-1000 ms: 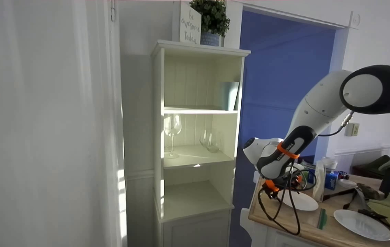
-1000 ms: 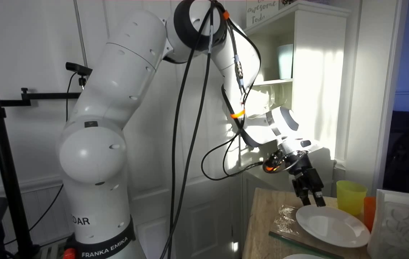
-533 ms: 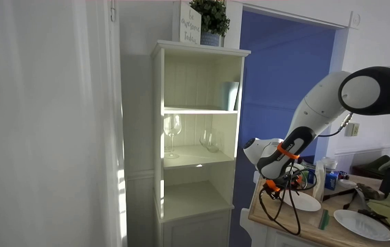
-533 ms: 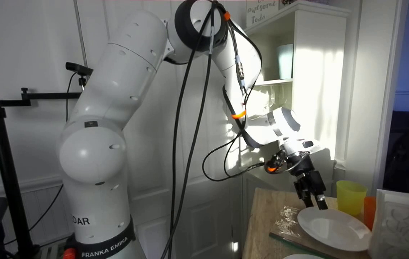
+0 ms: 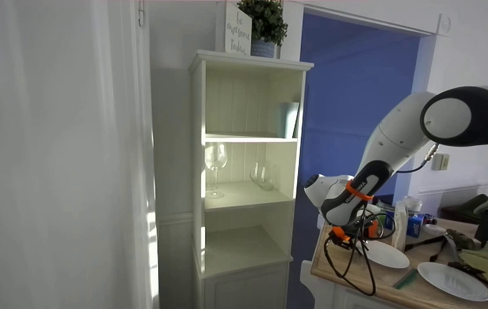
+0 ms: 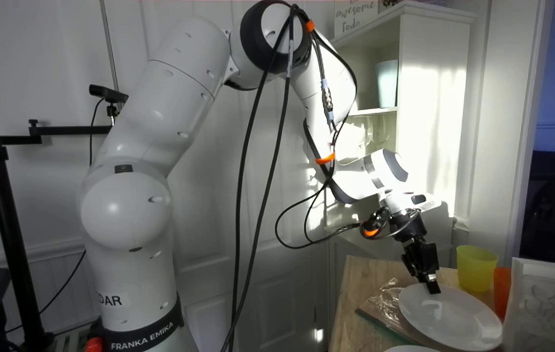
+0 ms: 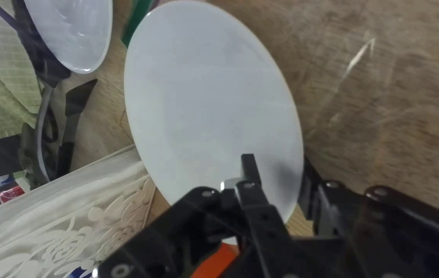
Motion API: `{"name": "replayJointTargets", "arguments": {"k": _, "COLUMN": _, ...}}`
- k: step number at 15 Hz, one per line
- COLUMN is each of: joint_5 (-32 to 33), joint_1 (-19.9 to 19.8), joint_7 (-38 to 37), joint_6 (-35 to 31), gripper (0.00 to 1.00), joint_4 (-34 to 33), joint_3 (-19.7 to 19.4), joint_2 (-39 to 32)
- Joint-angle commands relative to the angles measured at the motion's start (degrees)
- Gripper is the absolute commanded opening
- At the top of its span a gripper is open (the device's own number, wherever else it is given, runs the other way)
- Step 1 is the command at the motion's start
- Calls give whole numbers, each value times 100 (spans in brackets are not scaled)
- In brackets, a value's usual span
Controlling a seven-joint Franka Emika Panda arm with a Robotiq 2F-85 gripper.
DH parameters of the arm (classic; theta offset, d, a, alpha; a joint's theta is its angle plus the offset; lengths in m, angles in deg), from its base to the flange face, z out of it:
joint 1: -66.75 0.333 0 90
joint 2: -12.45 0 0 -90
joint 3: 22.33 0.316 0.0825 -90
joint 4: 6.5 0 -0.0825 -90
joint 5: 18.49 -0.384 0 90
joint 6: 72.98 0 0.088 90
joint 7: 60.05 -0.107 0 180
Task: Move the plate on the left to the cupboard bottom shelf
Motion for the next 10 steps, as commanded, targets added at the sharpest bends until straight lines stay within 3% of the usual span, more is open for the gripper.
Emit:
{"name": "replayJointTargets", "arguments": {"k": 1, "joint_5": -118, "joint_1": 22, "joint_7": 172, "joint_6": -95, "gripper": 6, "joint_4": -105, "joint_3": -63, "joint_2": -93}}
{"name": "replayJointTargets", "arguments": {"k": 2, "joint_5": -126, "joint_1": 34, "joint_7": 163, "joint_6": -77, "gripper": 0, "joint_4": -84, "joint_3": -62, "joint_2": -70}}
{"name": "replayJointTargets", "arguments": {"k": 10, "joint_5": -92, "joint_1": 197, "joint_7": 189, "joint_6": 325, "gripper": 2, "joint_4": 191, "joint_3": 45, "joint_2": 379}}
